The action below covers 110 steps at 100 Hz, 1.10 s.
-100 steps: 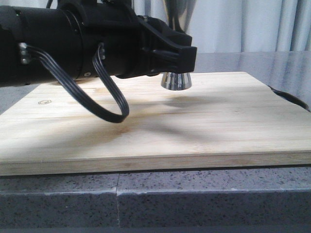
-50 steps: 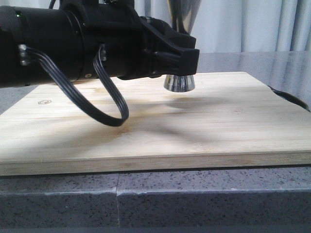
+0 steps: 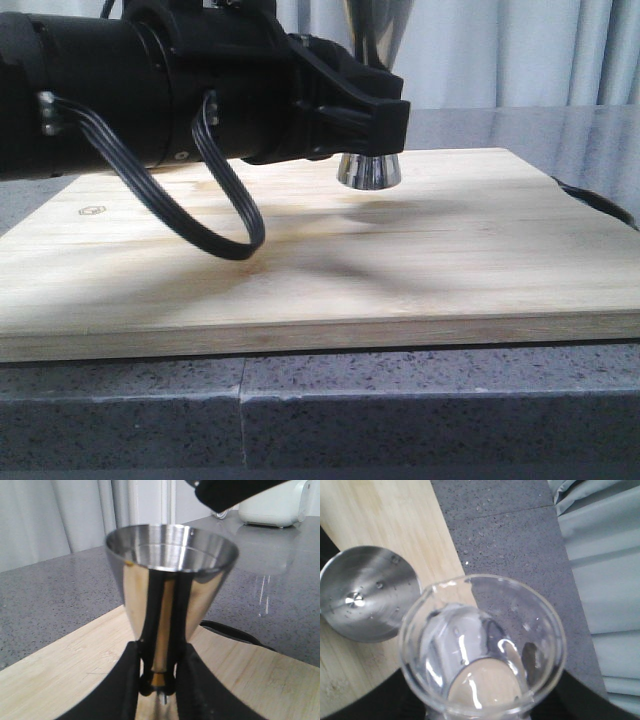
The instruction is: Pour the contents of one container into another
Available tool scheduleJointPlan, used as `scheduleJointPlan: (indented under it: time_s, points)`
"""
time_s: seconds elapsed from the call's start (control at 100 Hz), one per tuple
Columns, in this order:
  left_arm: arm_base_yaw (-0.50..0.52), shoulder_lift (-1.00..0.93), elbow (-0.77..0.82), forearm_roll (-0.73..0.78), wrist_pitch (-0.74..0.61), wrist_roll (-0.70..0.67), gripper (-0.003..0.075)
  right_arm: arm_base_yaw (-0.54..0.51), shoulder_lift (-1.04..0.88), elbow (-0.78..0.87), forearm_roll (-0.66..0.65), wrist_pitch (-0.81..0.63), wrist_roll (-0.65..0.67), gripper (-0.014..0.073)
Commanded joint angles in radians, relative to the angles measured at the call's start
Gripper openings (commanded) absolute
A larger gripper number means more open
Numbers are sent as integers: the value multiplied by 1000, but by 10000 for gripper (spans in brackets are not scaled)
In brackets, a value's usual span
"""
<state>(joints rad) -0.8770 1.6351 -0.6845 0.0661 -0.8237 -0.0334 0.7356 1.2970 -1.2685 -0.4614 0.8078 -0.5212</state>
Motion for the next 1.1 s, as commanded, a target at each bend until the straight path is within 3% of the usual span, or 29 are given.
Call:
scheduleJointPlan:
  time_s: [0.0, 1.09]
  points:
    - [-6, -33, -28, -3, -81, -9, -19, 1, -25, -40, -28, -44, -22, 206]
    - [-6, -33, -28, 24, -70, -49, -19, 3, -25, -40, -28, -34, -94, 206]
